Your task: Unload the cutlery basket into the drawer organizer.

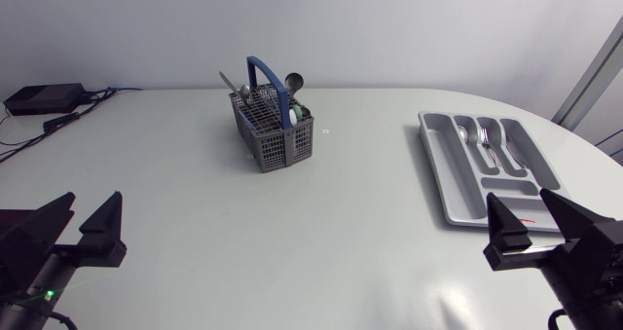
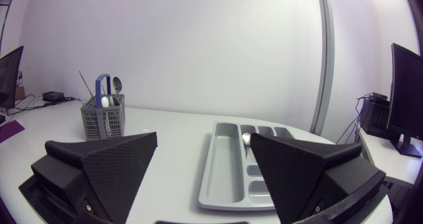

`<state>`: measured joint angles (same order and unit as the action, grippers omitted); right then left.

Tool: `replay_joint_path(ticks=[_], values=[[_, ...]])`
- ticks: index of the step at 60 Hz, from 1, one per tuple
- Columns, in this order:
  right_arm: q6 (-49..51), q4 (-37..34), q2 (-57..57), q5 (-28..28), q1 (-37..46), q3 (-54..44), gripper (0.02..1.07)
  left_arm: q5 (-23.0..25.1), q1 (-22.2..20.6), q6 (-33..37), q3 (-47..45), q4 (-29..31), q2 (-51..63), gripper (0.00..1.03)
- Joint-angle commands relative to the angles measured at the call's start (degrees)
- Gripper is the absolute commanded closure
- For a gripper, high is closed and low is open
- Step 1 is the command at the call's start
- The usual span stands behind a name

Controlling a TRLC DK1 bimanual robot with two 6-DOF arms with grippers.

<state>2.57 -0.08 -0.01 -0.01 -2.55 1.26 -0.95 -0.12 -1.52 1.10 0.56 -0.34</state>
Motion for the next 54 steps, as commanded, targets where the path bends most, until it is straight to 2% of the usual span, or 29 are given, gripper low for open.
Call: replay_joint_path(ticks=[1, 26, 39, 49, 54], values=[[-0.99, -0.28, -0.34, -0.25, -0.35, -1.34, 0.06, -0.02, 0.30, -1.29, -0.93, 0.23, -0.28, 0.05], [-1.07, 0.43, -0.43, 0.19, 0.00, -1.34, 0.06, -0.19, 0.38, -1.91, -0.31, -0.12, -0.54, 0.05], [-1.07, 0.25, 0.10, 0.54, -4.48, 2.96, 0.06, -0.19, 0.47, -2.26, 5.75, 0.41, 3.06, 0.06], [-1.34, 2.89, 10.38, 3.17, -8.79, 8.76, 0.06, -0.19, -0.14, -4.37, 12.43, 0.41, 14.14, 0.06], [-1.34, 5.17, 17.33, 3.88, -9.85, 11.84, 0.06, -0.28, -1.90, -5.16, 15.16, 0.50, 19.50, 0.06]])
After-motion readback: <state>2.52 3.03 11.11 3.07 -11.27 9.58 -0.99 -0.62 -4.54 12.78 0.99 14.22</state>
